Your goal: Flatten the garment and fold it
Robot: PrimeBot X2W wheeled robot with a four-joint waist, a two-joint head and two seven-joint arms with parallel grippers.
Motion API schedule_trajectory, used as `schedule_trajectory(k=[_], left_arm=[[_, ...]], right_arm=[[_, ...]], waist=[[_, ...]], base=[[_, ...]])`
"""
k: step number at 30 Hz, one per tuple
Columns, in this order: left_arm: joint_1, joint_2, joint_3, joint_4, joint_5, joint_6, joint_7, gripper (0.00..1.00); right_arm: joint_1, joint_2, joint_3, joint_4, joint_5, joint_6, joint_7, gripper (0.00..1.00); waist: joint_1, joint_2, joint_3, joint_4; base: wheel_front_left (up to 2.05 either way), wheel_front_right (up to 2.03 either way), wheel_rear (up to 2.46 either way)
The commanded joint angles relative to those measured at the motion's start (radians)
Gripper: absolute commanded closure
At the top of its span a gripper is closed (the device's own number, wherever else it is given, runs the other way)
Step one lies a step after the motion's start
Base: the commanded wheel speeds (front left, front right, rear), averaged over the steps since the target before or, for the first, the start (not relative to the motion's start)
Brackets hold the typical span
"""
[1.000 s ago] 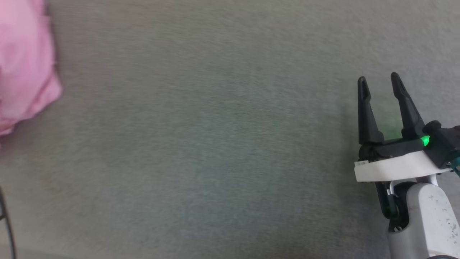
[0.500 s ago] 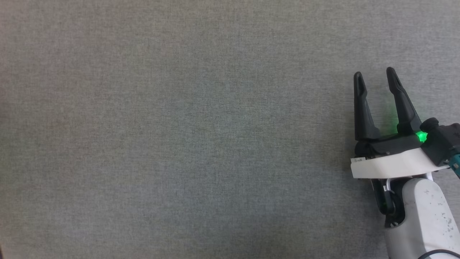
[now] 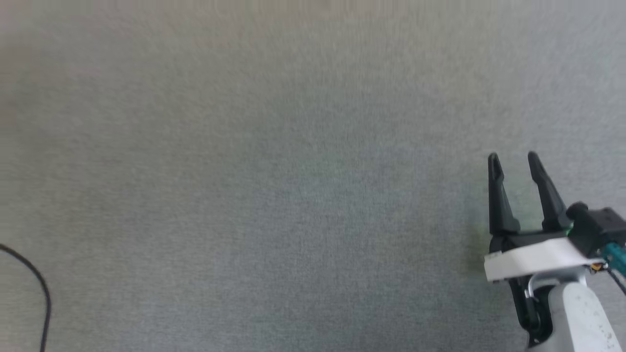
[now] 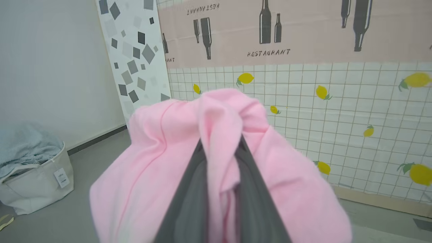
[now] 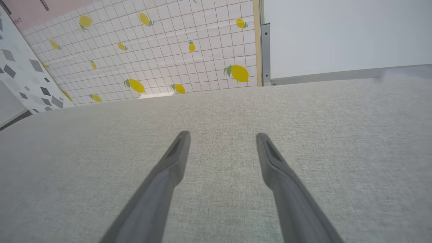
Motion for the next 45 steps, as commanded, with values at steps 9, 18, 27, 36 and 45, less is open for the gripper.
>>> schedule_trajectory(k=[9,18,27,36,45], left_arm=[[-0.115,-0.156,-0.231,-0.085,0.036,-0.104,-0.026,1.00],[-0.067,-0.372,-0.409,-0.075,-0.048,-0.169,0.024,1.00],[0.092,-0.477,-0.591,0.155,-0.112,-0.184,0.266,1.00],[0.171,-0.459,-0.722,0.355,-0.095,-0.158,0.589,1.00],[0.190,-0.460,-0.705,0.309,-0.112,-0.162,0.514,0.00]], right_arm=[[0.066,-0.001,-0.014,0.006,0.014,-0.002,0.004,0.00],[0.096,-0.001,-0.018,-0.015,0.016,-0.002,0.027,0.00],[0.102,-0.001,-0.003,-0.031,0.019,-0.002,0.042,0.00],[0.114,-0.001,0.004,-0.043,0.016,-0.002,0.049,0.00],[0.125,-0.001,0.006,-0.055,0.012,-0.002,0.061,0.00]], waist=[[0.0000,0.0000,-0.293,-0.046],[0.0000,0.0000,-0.322,-0.145],[0.0000,0.0000,-0.313,-0.237],[0.0000,0.0000,-0.309,-0.265],[0.0000,0.0000,-0.321,-0.230]], base=[[0.00,0.00,0.00],[0.00,0.00,0.00],[0.00,0.00,0.00],[0.00,0.00,0.00],[0.00,0.00,0.00]])
